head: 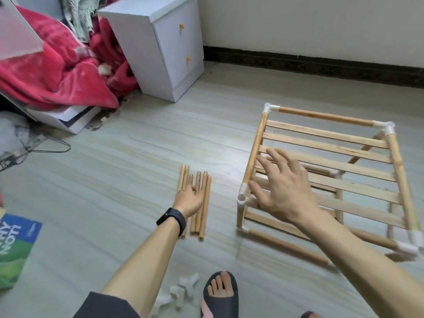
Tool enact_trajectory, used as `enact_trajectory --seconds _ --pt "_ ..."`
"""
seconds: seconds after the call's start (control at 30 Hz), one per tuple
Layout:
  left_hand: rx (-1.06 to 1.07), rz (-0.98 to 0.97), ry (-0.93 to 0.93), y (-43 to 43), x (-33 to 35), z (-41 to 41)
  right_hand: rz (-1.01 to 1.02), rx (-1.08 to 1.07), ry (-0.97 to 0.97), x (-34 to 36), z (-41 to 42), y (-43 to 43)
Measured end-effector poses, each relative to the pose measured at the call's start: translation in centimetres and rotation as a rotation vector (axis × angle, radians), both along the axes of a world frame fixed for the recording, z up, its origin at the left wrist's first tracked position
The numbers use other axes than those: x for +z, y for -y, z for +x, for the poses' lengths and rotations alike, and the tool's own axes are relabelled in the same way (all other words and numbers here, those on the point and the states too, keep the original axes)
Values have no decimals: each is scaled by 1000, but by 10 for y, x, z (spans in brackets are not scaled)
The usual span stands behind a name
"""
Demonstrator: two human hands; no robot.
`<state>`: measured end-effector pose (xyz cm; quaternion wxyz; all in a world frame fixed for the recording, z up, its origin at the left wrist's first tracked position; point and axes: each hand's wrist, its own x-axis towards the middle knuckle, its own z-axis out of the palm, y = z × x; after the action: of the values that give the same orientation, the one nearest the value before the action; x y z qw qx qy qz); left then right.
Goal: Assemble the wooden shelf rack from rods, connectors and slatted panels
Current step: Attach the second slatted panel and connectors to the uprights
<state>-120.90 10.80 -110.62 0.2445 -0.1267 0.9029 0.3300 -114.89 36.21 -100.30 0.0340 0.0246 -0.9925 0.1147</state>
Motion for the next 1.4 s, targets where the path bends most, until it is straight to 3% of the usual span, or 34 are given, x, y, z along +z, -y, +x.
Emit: enact_trajectory --seconds 0.17,0.3,0.5,0.6,0.73,0.87,0.97,1.23,1.3,1.4 --pt "-58 -166 98 25 -43 7 114 109 104 -20 -52 33" --pt "-193 -361 28 8 -73 6 -57 49 120 -40 -46 39" --pt "-348 -639 27 -27 -110 5 -107 0 94 -39 -41 42" --pt "-370 -681 55 -32 -117 6 -138 -62 73 -41 -35 45" --pt "-299 -489 100 -31 -93 -4 -108 -106 74 -42 -27 52" --pt "-59 7 30 -26 -35 -30 -63 -183 132 -36 -16 59" --pt "39 232 -120 -32 27 -41 -21 -210 167 -25 3 68" --pt "-102 540 -240 -80 164 -18 -33 -124 388 5 56 64" --pt "-164 611 -174 -89 182 -11 -203 -190 287 23 58 46" --pt "-204 698 -53 -102 194 -3 -524 -225 -84 55 51 7"
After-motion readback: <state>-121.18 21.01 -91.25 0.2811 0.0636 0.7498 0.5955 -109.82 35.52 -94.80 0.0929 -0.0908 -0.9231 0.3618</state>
